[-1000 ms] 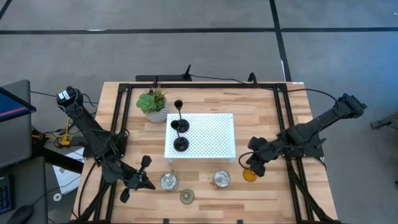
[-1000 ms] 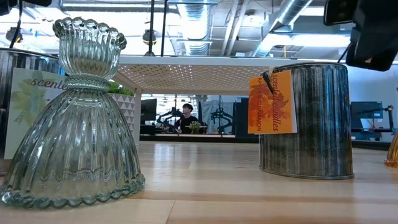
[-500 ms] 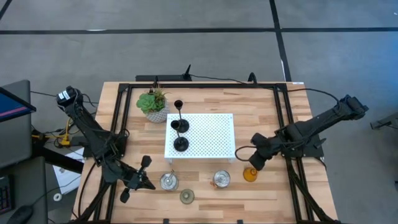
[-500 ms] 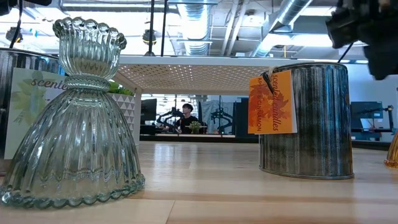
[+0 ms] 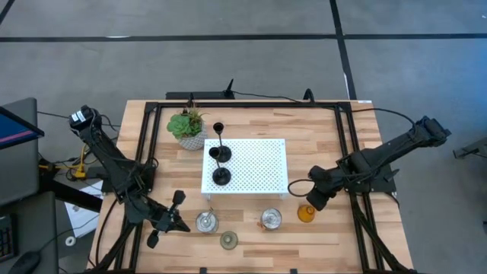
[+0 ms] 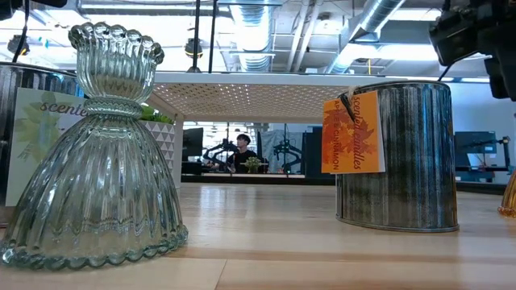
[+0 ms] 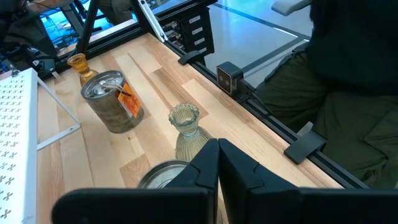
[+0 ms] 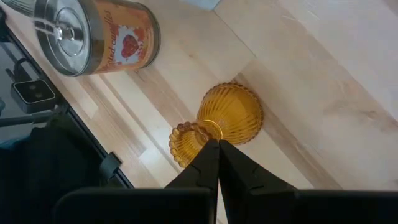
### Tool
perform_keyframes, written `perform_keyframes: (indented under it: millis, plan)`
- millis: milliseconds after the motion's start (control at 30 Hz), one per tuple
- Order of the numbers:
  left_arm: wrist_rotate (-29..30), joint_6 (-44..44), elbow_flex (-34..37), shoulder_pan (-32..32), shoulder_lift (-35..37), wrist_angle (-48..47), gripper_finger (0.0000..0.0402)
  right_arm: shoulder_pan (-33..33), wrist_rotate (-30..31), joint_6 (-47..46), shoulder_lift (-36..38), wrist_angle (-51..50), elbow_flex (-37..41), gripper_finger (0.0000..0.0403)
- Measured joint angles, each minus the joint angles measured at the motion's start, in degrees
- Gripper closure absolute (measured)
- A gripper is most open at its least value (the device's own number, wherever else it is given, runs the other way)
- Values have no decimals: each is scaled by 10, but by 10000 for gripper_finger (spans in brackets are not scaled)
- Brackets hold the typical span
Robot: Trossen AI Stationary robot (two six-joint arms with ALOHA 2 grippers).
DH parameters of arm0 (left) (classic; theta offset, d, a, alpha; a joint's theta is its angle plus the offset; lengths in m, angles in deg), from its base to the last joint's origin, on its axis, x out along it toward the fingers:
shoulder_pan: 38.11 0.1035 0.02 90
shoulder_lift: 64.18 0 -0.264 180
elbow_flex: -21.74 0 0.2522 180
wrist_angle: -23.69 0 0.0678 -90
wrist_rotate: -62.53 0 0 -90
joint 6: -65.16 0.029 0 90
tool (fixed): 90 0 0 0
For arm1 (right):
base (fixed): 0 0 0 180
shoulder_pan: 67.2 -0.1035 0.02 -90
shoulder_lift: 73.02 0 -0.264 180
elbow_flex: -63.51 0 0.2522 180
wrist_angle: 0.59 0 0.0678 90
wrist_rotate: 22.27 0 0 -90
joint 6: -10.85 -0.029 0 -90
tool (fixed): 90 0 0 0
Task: Pick & Place candle stick holders
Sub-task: Put the yellow glass candle holder on the shelf
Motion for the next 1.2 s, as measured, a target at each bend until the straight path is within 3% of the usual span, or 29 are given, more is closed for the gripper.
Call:
perform_keyframes:
  millis: [133, 333, 533, 833, 1200]
  plan:
    - [0, 0, 0, 0, 0, 0, 394, 8, 0, 0, 0, -15, 0, 383]
    - [0, 0, 0, 0, 0, 0, 394, 7, 0, -31, 0, -56, 0, 319]
    - [0, 0, 0, 0, 0, 0, 394, 5, 0, -34, 0, -28, 0, 277]
    - [0, 0, 0, 0, 0, 0, 394, -6, 4, -37, -4, -12, 0, 275]
    - [0, 0, 0, 0, 0, 0, 394, -44, 2, -54, -71, 0, 0, 281]
